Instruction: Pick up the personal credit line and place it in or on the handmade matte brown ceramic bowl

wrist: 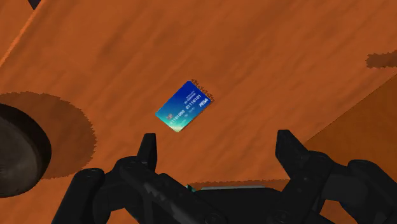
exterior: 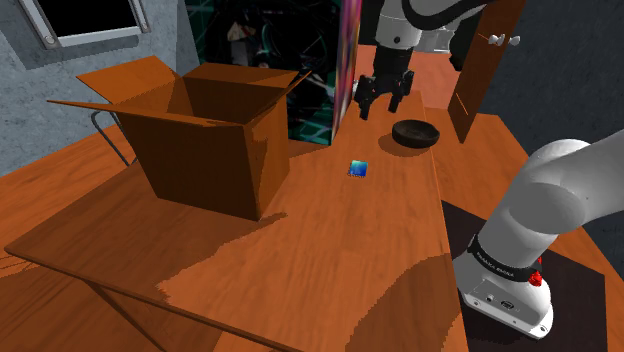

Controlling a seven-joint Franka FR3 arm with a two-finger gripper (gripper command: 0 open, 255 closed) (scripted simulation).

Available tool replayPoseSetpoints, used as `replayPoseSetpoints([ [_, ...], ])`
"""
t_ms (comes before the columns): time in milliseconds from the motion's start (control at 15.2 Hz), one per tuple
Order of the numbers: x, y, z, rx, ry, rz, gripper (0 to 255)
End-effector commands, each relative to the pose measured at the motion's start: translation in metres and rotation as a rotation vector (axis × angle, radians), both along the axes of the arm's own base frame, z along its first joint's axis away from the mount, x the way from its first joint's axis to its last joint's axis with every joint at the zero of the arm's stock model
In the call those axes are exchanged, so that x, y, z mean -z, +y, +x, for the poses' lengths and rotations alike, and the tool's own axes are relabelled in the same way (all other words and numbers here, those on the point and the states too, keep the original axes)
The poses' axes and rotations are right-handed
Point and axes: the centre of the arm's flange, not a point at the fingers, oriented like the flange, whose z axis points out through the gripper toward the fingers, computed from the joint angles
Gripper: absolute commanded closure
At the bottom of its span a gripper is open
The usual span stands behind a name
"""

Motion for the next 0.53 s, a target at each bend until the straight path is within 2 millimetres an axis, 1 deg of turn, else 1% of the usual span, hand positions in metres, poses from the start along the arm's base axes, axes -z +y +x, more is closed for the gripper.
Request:
replayPoseSetpoints([
  [0,0.02,-0.003,0.013,0.104,-0.007,-0.008,0],
  [462,0.098,-0.027,0.052,0.452,-0.02,-0.036,0],
])
